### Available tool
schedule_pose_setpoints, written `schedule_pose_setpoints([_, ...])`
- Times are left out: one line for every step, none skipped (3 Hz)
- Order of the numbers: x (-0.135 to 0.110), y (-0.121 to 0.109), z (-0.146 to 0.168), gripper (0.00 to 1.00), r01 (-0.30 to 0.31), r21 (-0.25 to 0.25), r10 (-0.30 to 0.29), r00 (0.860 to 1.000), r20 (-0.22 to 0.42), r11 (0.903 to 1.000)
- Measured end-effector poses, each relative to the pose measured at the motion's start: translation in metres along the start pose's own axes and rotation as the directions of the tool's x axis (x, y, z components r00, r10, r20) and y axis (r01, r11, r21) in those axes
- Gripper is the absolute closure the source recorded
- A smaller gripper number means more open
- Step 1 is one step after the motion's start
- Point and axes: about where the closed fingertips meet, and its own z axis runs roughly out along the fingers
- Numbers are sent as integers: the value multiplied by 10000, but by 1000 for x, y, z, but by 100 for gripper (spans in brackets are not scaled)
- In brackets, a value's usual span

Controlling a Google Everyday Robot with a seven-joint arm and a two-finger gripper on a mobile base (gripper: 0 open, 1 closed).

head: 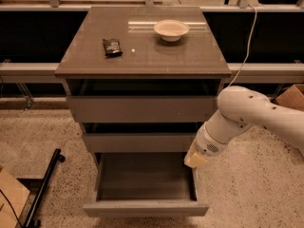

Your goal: Close bottom drawer

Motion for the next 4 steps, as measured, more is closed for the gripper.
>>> schedule_pose_setpoints([-1, -1, 16, 100, -240, -82, 241, 9997, 109, 9997])
schedule_pose_setpoints([9, -7, 53, 100, -340, -336, 334, 9993, -183, 9989])
schedule_pose_setpoints([30, -7, 97, 100, -558, -623, 512, 9961, -725, 9965])
schedule_pose_setpoints([61, -7, 142, 100, -1185, -812, 1110, 9896, -914, 9896])
